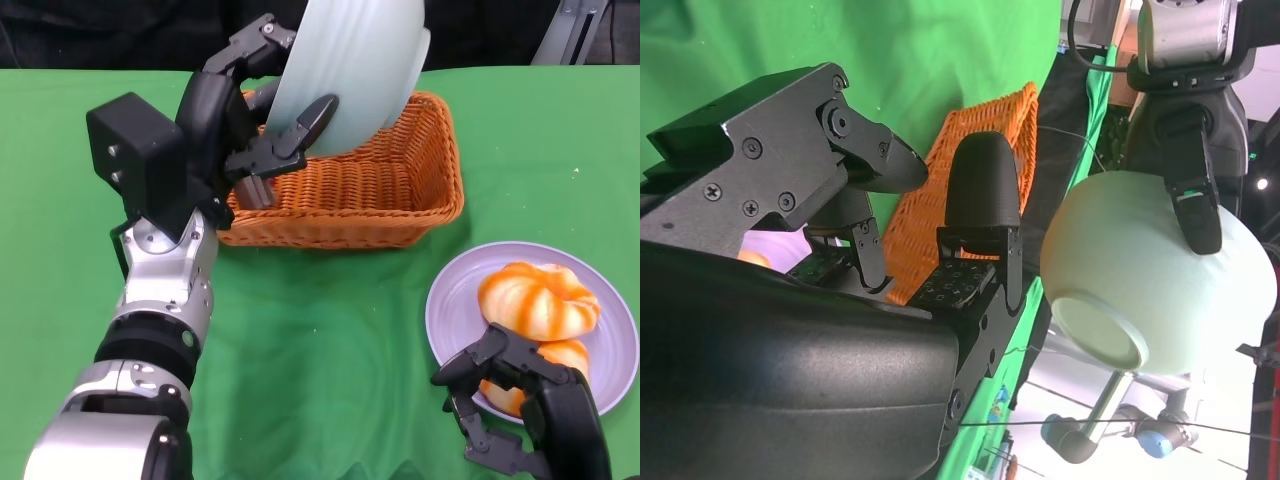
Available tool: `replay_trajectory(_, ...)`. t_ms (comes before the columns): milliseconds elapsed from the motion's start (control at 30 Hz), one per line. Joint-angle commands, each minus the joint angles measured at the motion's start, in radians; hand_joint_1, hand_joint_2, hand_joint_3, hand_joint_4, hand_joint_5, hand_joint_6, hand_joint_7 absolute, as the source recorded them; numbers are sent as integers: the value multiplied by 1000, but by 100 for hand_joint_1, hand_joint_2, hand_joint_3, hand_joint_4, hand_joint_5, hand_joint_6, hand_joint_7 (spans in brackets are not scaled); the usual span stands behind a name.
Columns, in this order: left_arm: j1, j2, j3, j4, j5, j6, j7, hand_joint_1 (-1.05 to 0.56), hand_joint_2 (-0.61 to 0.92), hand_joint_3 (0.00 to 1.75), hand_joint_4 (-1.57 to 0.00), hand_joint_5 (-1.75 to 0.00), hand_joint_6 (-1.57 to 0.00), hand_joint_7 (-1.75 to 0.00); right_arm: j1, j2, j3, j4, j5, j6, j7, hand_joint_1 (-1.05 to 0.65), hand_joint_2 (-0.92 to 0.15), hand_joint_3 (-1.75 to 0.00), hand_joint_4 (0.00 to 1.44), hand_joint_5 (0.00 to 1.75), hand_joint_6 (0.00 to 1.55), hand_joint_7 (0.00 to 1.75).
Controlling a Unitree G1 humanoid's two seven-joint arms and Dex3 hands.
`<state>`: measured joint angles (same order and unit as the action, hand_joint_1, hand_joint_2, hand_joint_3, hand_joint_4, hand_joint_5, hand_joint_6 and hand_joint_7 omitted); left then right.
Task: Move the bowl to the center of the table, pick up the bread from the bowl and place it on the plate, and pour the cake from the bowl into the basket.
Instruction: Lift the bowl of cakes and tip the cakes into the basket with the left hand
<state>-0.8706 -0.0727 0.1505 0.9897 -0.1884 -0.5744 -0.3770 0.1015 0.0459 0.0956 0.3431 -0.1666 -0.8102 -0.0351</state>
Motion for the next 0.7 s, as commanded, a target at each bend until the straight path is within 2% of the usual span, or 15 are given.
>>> replay_trajectory(33, -23, -6, 9, -60, -28, 30, -2, -14, 72, 78, -74, -152, -76, -139, 19, -16, 0, -38, 18, 23, 11, -1, -60, -97, 79, 152, 72, 122)
replay_trajectory(300, -5, -32, 17, -176, -60, 152, 21, -14, 67, 90, -78, -150, -79, -136, 32, -25, -1, -95, 19, 67, 20, -3, -61, -96, 79, 150, 73, 121)
replay_trajectory(500, 18, -45, 31, -279, -153, 305, -27, -14, 67, 94, -80, -148, -79, -136, 45, -27, 2, -126, 35, 88, 36, -2, -61, -96, 79, 149, 74, 120)
replay_trajectory(700, 43, -61, 57, -387, -249, 495, 0, -11, 66, 94, -81, -146, -79, -140, 53, -33, 2, -137, 33, 90, 44, -2, -60, -96, 80, 148, 74, 121)
